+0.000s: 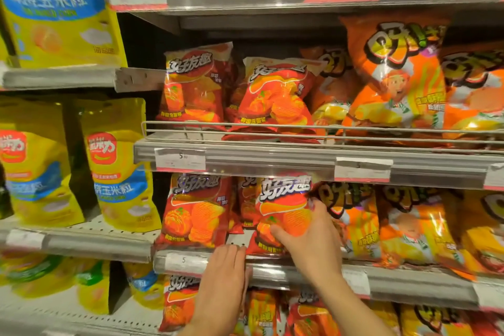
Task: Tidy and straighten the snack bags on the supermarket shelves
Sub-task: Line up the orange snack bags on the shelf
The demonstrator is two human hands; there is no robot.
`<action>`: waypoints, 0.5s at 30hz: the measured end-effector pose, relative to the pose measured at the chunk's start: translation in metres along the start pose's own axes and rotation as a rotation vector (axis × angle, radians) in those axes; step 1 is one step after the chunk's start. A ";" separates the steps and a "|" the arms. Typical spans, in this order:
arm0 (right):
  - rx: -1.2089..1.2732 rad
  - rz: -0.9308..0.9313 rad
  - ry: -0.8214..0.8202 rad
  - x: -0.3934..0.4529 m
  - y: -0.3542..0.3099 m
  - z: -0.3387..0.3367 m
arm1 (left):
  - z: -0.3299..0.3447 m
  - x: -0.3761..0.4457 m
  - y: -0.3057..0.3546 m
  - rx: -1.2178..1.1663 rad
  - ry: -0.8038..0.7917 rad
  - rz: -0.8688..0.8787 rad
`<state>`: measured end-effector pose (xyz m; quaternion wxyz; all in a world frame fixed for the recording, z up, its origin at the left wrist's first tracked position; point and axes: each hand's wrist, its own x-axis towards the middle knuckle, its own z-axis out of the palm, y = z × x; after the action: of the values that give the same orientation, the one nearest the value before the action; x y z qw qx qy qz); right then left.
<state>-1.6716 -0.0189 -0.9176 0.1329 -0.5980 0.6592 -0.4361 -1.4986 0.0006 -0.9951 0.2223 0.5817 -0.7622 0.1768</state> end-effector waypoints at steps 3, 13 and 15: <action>-0.042 0.035 0.008 0.015 -0.009 0.013 | 0.006 0.000 -0.004 -0.036 0.045 0.004; -0.034 0.078 -0.007 0.022 -0.016 0.050 | 0.010 -0.005 -0.003 -0.093 0.071 0.002; -0.019 0.048 -0.019 0.017 -0.015 0.058 | 0.012 -0.005 -0.004 -0.070 0.068 0.005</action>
<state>-1.6254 -0.0572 -0.9348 0.1439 -0.5875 0.6760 -0.4208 -1.4951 -0.0024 -1.0077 0.2678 0.5653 -0.7614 0.1704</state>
